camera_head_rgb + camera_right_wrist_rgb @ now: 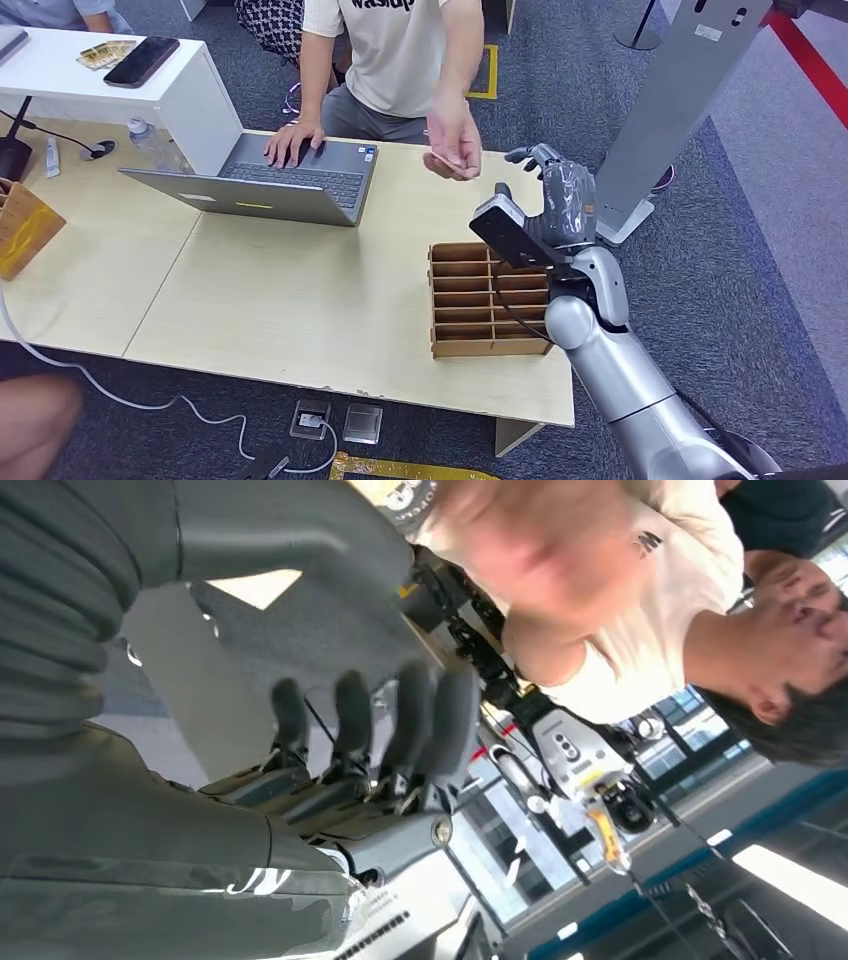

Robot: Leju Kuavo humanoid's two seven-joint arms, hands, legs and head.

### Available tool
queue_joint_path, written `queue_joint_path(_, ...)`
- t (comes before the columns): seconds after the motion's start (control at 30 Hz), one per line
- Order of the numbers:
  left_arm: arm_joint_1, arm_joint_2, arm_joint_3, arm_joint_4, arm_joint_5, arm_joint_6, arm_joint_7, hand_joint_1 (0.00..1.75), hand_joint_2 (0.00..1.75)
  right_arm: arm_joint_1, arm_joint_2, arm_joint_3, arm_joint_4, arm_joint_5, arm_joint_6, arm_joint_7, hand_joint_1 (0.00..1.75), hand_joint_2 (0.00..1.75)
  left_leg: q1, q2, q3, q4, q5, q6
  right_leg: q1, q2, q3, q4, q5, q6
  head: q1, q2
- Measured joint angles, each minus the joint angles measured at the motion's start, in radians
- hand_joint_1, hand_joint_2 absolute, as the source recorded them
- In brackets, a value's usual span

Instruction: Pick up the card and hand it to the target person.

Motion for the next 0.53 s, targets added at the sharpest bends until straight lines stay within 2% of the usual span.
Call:
queue_joint_path(0.1, 0.001, 0.000, 0.000, 0.000, 0.002, 0.001, -0.014, 0.00, 0.00, 0.000, 0.006, 0.000, 0.021, -0.042, 0.012, -0.004, 0.00, 1.75, 0.000, 0.000, 0.000, 0.000, 0.000, 0.000, 0.000, 0.000, 0.000, 0.000, 0.000, 0.000, 0.000, 0.000)
queue_joint_path(0.27, 0.009, 0.000, 0.000, 0.000, 0.021, 0.015, -0.016, 0.00, 0.00, 0.014, 0.008, -0.001, 0.016, -0.216, 0.094, -0.007, 0.00, 1.75, 0.000, 0.000, 0.000, 0.000, 0.000, 0.000, 0.000, 0.000, 0.000, 0.000, 0.000, 0.000, 0.000, 0.000)
queue_joint_path(0.4, 0.017, 0.000, 0.002, 0.000, 0.038, 0.022, -0.012, 0.00, 0.00, 0.058, -0.004, -0.008, -0.039, -0.376, 0.165, 0.024, 0.00, 1.75, 0.000, 0.000, 0.000, 0.000, 0.000, 0.000, 0.000, 0.000, 0.000, 0.000, 0.000, 0.000, 0.000, 0.000)
queue_joint_path(0.53, 0.020, 0.002, 0.004, 0.002, 0.047, 0.026, -0.006, 0.00, 0.00, 0.105, -0.031, -0.015, -0.111, -0.478, 0.203, 0.063, 0.00, 1.75, 0.000, 0.000, 0.000, 0.000, 0.000, 0.000, 0.000, 0.000, 0.000, 0.000, 0.000, 0.000, 0.000, 0.000)
